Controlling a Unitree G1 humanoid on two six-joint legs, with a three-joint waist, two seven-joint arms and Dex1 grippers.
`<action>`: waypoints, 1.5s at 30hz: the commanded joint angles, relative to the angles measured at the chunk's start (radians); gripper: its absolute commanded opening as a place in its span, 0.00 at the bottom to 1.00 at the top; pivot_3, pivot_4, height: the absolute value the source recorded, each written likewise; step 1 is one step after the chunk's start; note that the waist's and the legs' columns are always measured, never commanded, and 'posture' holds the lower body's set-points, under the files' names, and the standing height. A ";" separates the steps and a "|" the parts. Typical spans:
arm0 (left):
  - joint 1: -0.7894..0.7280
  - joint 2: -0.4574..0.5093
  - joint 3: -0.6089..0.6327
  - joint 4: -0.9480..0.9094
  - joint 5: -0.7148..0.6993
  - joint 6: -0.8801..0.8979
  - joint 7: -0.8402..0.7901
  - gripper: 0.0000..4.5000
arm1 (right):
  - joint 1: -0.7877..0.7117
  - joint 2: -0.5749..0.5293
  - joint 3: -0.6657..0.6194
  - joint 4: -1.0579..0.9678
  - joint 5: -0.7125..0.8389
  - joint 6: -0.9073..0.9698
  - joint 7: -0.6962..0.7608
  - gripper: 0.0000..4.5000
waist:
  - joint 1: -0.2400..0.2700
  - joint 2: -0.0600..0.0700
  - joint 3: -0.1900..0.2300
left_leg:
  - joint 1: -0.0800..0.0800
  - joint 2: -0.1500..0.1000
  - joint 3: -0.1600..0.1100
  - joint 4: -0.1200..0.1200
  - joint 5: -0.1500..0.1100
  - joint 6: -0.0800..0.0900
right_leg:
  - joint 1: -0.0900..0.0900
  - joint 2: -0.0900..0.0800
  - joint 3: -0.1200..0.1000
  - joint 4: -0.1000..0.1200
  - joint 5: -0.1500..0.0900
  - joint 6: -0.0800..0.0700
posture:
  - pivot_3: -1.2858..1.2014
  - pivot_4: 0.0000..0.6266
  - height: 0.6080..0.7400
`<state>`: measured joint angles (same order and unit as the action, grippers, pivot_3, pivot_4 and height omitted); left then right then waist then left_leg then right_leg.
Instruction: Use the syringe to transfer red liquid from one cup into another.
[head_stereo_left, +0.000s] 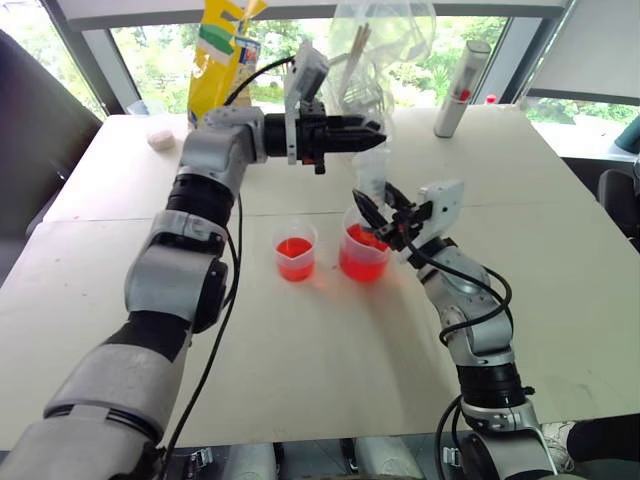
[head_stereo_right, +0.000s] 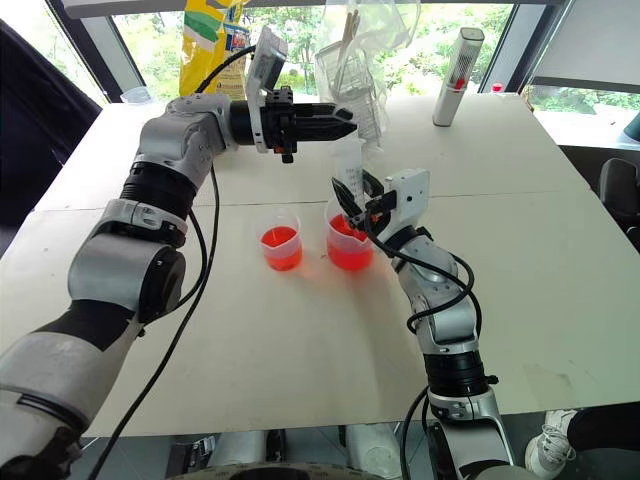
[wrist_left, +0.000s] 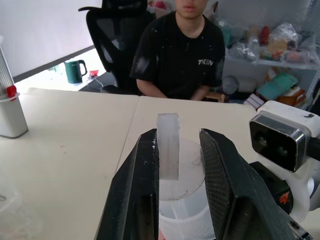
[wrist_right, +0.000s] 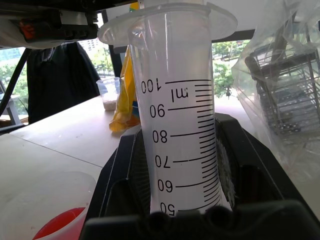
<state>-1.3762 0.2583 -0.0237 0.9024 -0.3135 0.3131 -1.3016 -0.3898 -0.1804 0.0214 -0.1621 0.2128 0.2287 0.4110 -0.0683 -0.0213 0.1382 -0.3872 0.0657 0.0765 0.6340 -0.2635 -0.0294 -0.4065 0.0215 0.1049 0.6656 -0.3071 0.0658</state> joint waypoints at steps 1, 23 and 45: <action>-0.106 0.030 0.096 -0.036 -0.036 -0.077 0.071 0.15 | 0.036 0.001 0.060 -0.003 0.004 0.011 0.042 0.31 | 0.000 0.000 0.000 | 0.000 0.000 0.000 0.000 0.000 0.000 | 0.000 0.000 0.000 0.000 0.000 0.000 | 0.52 0.24 0.99; -0.009 0.034 0.048 -0.136 -0.023 -0.050 0.005 0.68 | -0.008 -0.016 0.041 -0.032 0.005 0.012 0.036 0.31 | -0.001 0.000 0.000 | 0.000 0.000 0.000 0.000 0.000 0.000 | 0.000 0.000 0.000 0.000 0.000 0.000 | 0.52 0.24 0.99; 0.139 0.264 0.080 -0.277 -0.021 0.033 0.004 0.99 | -0.135 -0.071 -0.031 -0.197 0.079 0.142 0.016 0.31 | -0.001 0.000 0.000 | 0.001 0.001 0.000 -0.001 0.001 -0.002 | 0.000 0.000 0.000 0.001 0.000 0.000 | 0.52 0.24 0.99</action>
<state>-1.2468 0.5018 0.0607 0.6712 -0.3458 0.3580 -1.2864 -0.4825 -0.2418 0.0106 -0.2788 0.2554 0.3551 0.4220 -0.0690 -0.0209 0.1385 -0.3857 0.0668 0.0760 0.6334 -0.2622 -0.0317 -0.4064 0.0210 0.1050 0.6669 -0.3071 0.0658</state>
